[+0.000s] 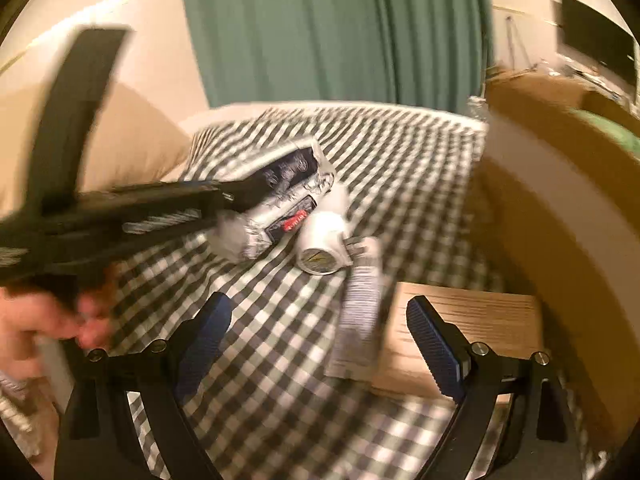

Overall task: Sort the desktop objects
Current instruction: 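Grasp the silver foil packet with left tool while right tool grasps white ointment tube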

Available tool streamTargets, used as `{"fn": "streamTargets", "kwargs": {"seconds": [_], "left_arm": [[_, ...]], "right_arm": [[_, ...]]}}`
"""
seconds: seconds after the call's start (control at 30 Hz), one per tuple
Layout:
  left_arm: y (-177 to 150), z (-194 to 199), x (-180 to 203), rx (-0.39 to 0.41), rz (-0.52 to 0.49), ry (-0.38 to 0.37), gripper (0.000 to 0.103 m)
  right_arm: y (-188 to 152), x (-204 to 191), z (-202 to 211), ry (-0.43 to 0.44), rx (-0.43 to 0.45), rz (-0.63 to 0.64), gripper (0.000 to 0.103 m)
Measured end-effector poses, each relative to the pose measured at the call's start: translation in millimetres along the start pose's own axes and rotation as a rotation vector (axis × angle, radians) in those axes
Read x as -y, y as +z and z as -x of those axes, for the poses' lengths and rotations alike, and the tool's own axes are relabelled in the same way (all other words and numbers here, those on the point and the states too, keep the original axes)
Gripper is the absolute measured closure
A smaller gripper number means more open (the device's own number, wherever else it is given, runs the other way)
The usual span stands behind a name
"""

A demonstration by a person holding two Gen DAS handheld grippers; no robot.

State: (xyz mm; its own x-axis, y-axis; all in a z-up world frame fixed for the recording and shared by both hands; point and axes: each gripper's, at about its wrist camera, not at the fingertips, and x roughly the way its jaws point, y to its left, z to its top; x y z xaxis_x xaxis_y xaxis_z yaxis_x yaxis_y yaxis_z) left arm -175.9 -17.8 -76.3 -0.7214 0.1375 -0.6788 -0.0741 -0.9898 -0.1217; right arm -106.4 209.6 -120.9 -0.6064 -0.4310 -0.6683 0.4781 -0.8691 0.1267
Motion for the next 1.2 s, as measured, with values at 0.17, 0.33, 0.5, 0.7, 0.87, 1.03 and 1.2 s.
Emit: {"fn": "streamTargets", "kwargs": {"seconds": [0.17,0.33,0.5,0.7,0.87,1.03,1.2], "left_arm": [[-18.9,10.7,-5.9,-0.029,0.003,0.027,0.086],[-25.7,-15.3,6.5,-0.083,-0.032,-0.001,0.077],[-32.5,-49.3,-17.8,-0.151,0.079,0.002,0.050],[-33.6,-54.2,-40.4,-0.155,0.196,-0.038,0.084],[-36.2,-53.9,-29.0,-0.164,0.104,0.001,0.084],[-34.0,-58.5,-35.3,-0.147,0.196,-0.031,0.073],[-38.5,-70.4,-40.8,-0.123,0.230,-0.005,0.052]], "right_arm": [[1.9,-3.6,-26.5,-0.070,-0.033,0.011,0.014],[10.1,-8.3,-41.6,-0.114,-0.068,0.047,0.014],[13.0,-16.0,-55.5,-0.107,-0.104,0.114,0.018],[4.7,-3.9,-57.6,-0.172,-0.109,0.059,0.028],[9.3,4.6,-62.9,-0.214,-0.143,0.053,0.028],[10.5,28.2,-54.2,-0.192,-0.089,-0.066,0.028],[10.8,50.7,-38.5,-0.146,-0.026,-0.159,0.034]]}}
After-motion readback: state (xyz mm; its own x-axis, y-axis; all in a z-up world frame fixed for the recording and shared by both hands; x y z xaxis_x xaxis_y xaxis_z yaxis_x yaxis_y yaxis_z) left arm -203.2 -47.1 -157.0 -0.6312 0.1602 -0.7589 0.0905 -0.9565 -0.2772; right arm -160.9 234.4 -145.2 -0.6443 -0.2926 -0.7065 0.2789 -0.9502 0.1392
